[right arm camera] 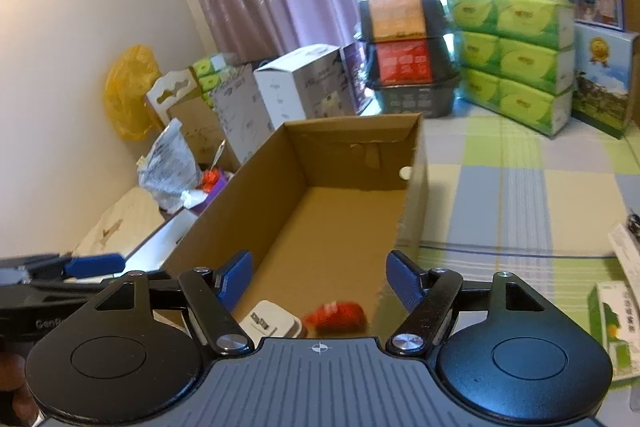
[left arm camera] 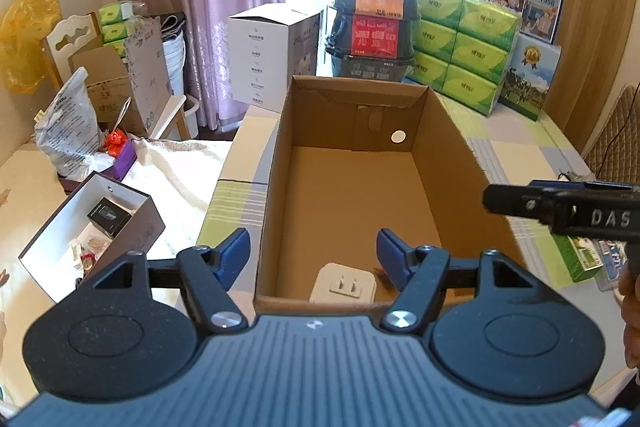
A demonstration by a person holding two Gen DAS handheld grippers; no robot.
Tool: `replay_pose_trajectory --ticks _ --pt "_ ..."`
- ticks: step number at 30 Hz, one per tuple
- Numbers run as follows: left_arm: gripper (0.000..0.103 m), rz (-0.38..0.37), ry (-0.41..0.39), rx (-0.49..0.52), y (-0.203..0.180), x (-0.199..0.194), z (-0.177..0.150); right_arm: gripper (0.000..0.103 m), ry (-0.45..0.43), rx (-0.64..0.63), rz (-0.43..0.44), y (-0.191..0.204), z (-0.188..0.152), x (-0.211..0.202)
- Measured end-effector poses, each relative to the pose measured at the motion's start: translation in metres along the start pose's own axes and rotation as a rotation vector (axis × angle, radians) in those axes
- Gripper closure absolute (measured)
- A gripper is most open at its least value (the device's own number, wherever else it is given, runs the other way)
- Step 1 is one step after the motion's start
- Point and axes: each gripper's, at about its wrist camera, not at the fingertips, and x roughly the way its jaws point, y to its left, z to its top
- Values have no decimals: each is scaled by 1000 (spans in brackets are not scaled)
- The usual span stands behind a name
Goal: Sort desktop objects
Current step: 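Open the left tool to drop the plug while the right tool drops the red packet into the box, then move both tools back toward the remaining items on the table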
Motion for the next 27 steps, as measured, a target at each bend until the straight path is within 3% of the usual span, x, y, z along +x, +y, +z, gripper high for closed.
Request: replay_pose_trajectory --ticks 8,15,27 --pt "33 -10 -18 -42 -15 -38 -21 22 -40 50 -36 -9 -20 -59" --pt "23 -27 -24 -54 -36 -68 -42 14 -63 29 -145 -21 -57 -114" --pt "3 -121 -25 -22 -95 -85 -55 3 -66 189 -327 -88 -115 -198"
